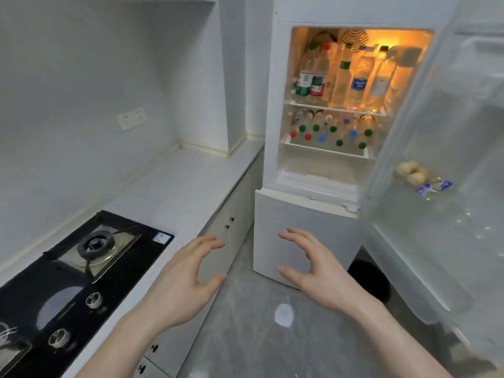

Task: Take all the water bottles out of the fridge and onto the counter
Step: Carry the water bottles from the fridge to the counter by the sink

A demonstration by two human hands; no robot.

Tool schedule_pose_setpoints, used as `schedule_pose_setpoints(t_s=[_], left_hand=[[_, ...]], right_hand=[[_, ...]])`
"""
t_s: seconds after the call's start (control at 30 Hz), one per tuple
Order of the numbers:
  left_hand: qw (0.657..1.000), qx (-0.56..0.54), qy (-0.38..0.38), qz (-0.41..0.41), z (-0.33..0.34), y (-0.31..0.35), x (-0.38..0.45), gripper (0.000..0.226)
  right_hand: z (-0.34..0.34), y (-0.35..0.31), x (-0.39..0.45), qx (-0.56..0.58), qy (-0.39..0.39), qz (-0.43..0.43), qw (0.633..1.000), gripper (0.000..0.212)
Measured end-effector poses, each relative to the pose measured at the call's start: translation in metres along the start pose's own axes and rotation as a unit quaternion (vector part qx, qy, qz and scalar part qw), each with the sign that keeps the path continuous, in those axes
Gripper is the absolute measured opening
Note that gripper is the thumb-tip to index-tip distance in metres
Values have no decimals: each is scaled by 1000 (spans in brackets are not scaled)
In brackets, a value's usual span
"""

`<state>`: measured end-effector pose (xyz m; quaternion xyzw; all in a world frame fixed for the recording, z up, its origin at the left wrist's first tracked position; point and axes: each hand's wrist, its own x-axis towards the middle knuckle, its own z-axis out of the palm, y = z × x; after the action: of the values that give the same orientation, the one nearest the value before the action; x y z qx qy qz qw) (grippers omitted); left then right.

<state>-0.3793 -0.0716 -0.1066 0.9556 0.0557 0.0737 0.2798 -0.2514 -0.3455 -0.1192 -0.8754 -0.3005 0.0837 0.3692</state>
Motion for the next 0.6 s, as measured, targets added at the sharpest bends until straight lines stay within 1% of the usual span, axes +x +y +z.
schedule_pose_setpoints(t_s=[0.23,0.33,0.6], left_hand=[[993,-33,-57,95,36,48,97,54],[988,-42,-81,127,46,59,139,55],[969,-45,-108,216,46,69,256,54]], right_hand=[[-52,46,-6,-7,88,76,993,60],[-70,60,0,-10,123,106,987,59],[-102,74,60,-19,216,145,965,56]])
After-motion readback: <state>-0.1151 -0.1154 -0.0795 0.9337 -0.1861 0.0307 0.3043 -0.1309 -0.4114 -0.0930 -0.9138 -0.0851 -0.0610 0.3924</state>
